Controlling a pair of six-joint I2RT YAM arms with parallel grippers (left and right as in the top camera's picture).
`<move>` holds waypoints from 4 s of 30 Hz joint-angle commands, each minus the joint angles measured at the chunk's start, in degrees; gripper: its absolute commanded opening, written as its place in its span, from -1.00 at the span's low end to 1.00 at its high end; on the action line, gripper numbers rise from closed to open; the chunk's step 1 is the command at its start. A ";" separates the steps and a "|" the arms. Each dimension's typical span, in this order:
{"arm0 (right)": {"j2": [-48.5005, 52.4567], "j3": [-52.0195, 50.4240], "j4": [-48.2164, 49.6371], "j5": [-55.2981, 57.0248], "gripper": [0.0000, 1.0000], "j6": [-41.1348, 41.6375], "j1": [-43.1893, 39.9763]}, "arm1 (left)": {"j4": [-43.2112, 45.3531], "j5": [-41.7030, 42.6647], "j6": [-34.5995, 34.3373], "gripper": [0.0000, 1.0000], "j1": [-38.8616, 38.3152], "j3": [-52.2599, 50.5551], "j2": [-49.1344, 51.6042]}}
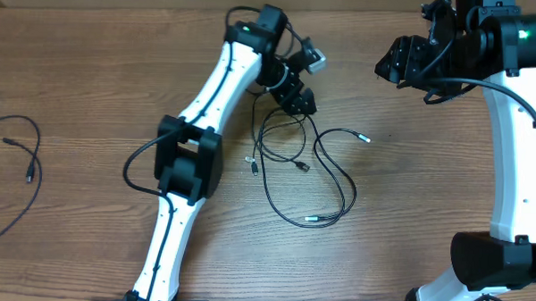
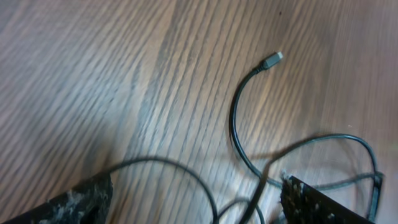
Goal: Untangle cables
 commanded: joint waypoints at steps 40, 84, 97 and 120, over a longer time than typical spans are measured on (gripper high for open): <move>0.13 1.01 0.07 -3.50 0.43 -0.46 1.20 | -14.14 -41.03 -49.18 -0.92 2.29 24.44 -43.47; 14.10 -47.60 67.54 -5.03 -0.25 25.38 26.12 | -21.79 -39.87 -51.95 -0.91 23.30 24.57 -48.96; 4.87 -42.99 43.04 10.32 -0.93 21.59 11.23 | -1.16 -68.48 -53.64 -0.92 27.96 24.57 -61.55; 2.97 -55.15 53.20 -18.38 -0.03 12.09 30.82 | 1.55 -63.47 -50.03 -0.92 27.96 22.84 -56.17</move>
